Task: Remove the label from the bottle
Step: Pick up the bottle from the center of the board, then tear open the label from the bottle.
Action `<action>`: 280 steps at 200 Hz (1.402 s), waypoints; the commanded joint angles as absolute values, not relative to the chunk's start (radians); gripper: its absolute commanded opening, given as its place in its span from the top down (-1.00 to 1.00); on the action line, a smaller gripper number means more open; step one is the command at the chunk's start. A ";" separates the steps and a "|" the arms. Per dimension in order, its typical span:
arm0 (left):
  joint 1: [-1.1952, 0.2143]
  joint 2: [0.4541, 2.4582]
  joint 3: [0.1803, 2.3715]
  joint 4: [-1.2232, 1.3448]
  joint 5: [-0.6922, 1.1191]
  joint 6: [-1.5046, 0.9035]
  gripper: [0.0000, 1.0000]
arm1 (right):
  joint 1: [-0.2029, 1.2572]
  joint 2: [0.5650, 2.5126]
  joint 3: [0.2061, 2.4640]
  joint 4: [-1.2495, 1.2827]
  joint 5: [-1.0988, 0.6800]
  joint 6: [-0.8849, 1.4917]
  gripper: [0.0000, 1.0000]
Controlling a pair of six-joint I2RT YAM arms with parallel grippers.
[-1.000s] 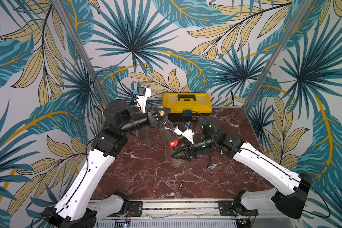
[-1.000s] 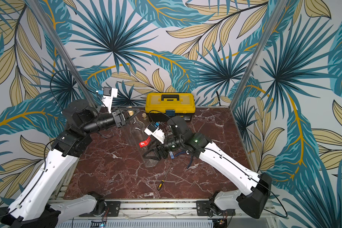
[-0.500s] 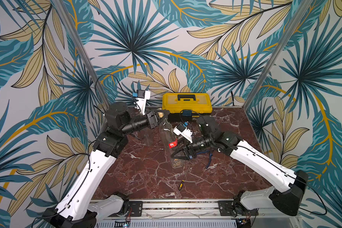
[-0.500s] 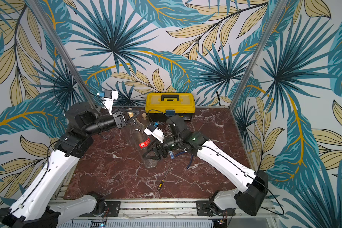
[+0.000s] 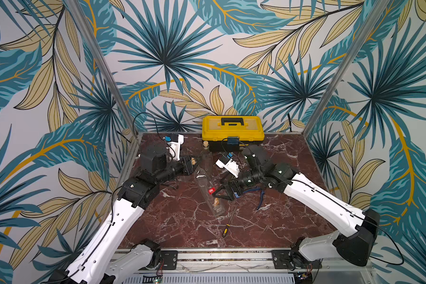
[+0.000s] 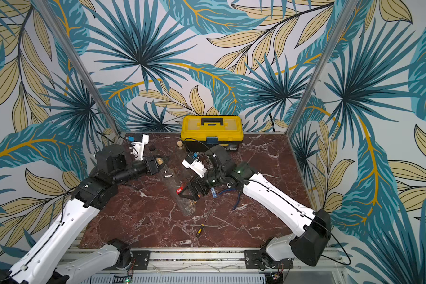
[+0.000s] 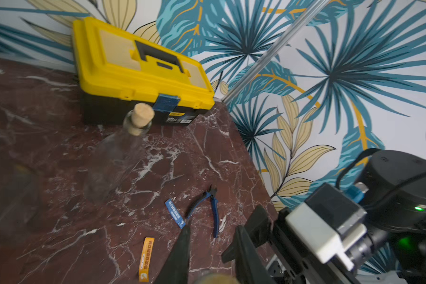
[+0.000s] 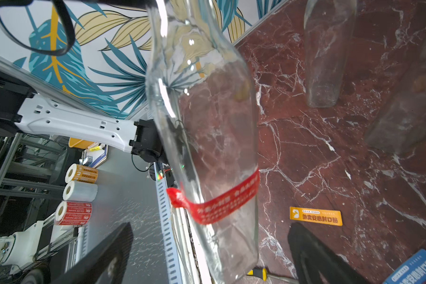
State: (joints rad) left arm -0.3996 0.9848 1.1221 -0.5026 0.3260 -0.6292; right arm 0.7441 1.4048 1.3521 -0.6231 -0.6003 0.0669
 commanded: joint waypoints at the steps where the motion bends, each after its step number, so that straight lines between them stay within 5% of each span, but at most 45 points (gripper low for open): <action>1: -0.399 0.945 1.067 -0.522 0.155 -0.682 1.00 | 0.742 1.430 1.325 -0.604 -0.526 0.106 -0.93; 71: -0.398 0.954 0.939 -0.566 -0.045 -0.724 1.00 | 0.797 1.531 1.316 -0.515 -0.321 0.123 0.50; 152: -0.340 1.031 0.965 -0.641 0.014 -0.700 1.00 | 0.924 1.624 1.288 -0.416 -0.173 0.041 0.46; 188: -0.313 1.073 0.960 -0.640 0.055 -0.710 1.00 | 0.963 1.638 1.265 -0.365 -0.106 0.010 0.24; 280: -0.289 1.087 0.945 -0.641 0.040 -0.724 1.00 | 1.026 1.673 1.262 -0.342 -0.061 0.012 0.22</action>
